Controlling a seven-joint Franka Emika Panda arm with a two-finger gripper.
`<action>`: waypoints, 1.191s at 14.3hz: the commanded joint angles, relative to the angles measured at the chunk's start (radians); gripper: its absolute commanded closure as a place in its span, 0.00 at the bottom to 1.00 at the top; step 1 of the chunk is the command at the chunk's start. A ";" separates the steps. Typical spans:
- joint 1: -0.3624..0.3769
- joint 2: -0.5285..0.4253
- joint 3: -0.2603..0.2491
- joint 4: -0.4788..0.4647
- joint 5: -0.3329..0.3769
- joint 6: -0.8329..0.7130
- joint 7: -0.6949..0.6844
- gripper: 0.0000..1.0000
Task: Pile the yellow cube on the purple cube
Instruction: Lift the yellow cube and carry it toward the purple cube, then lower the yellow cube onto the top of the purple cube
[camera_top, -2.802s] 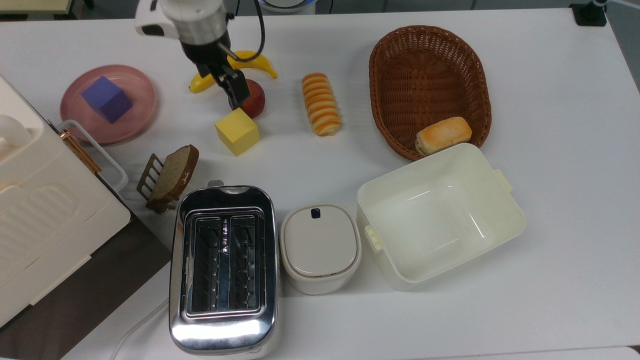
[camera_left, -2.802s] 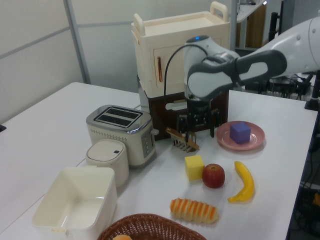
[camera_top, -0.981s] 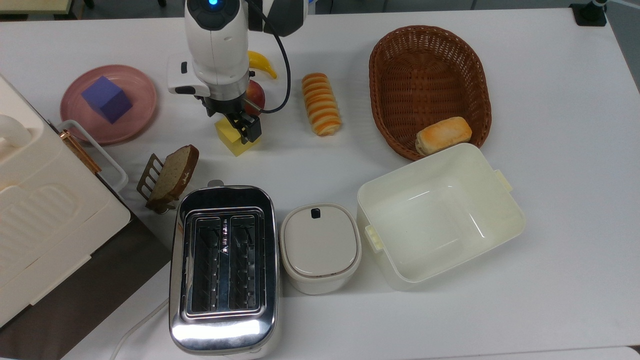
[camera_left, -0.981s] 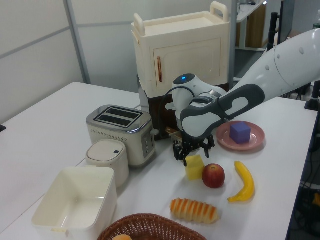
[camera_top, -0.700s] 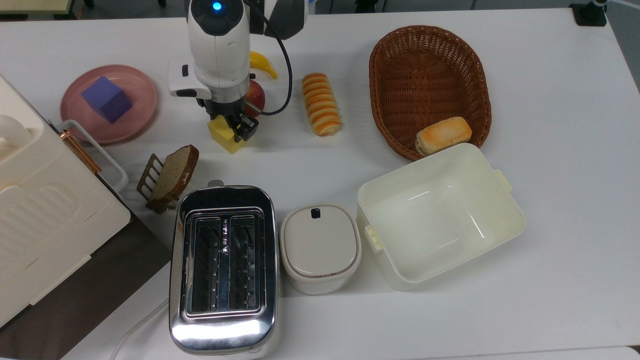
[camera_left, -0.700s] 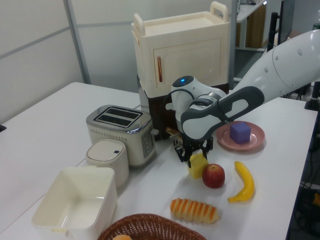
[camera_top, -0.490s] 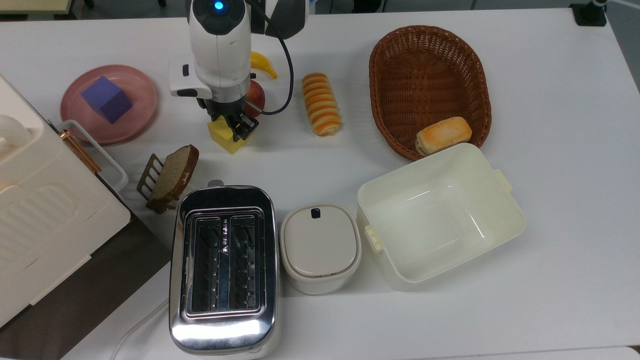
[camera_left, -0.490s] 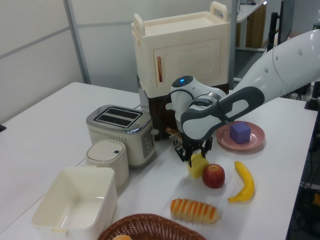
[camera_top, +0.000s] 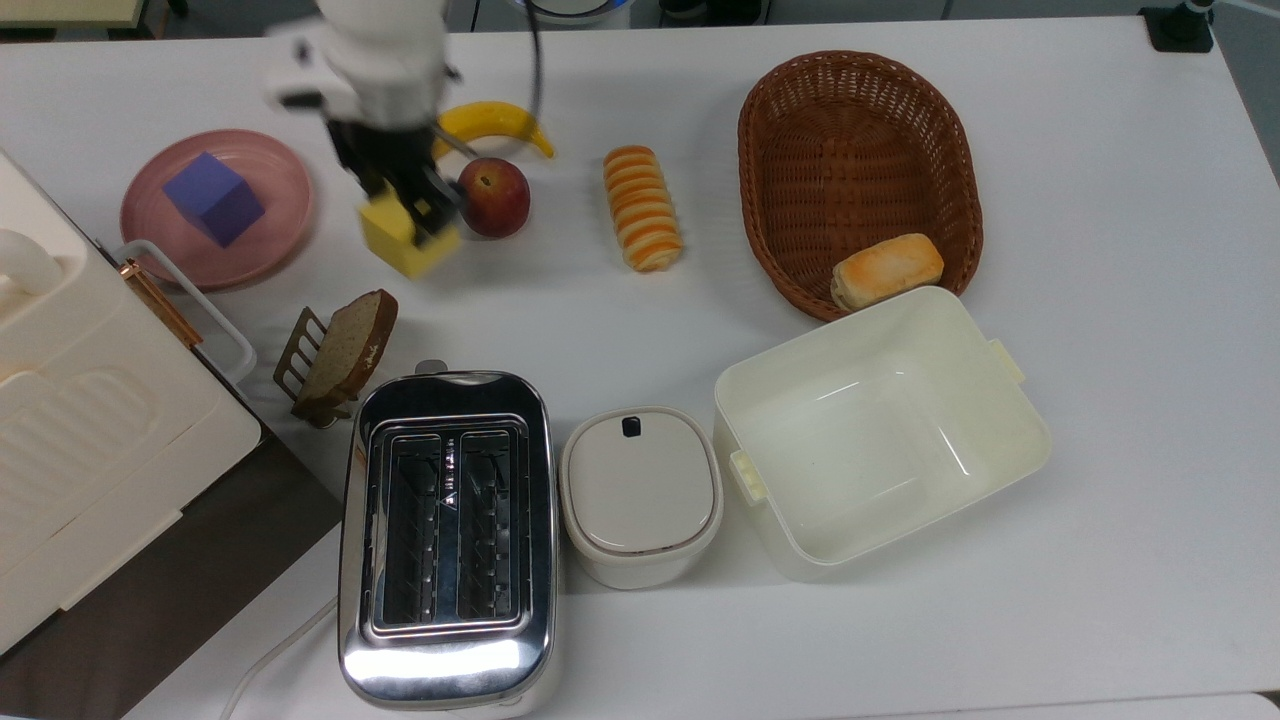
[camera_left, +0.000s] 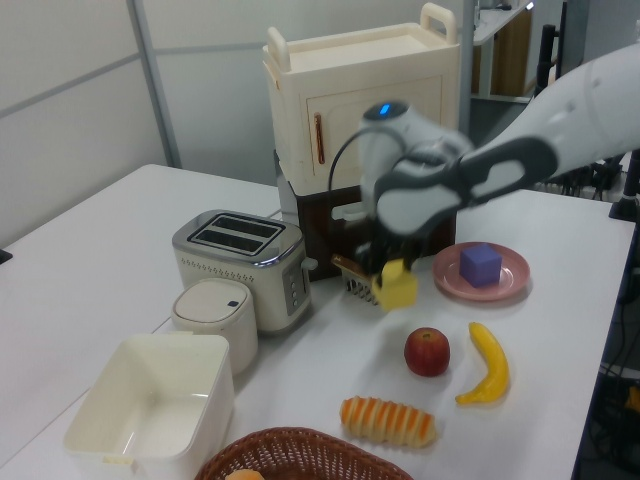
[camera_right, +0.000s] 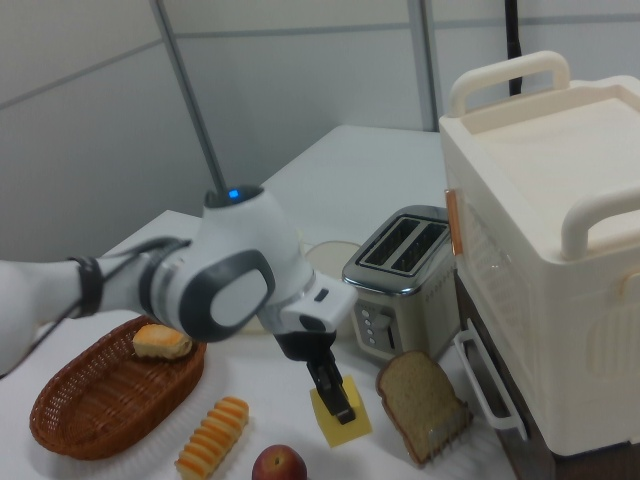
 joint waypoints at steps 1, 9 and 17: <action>-0.102 -0.138 0.005 -0.014 -0.014 -0.099 -0.119 0.83; -0.444 -0.118 0.082 0.033 0.009 -0.091 -0.410 0.83; -0.494 -0.005 0.104 0.037 0.046 0.021 -0.436 0.83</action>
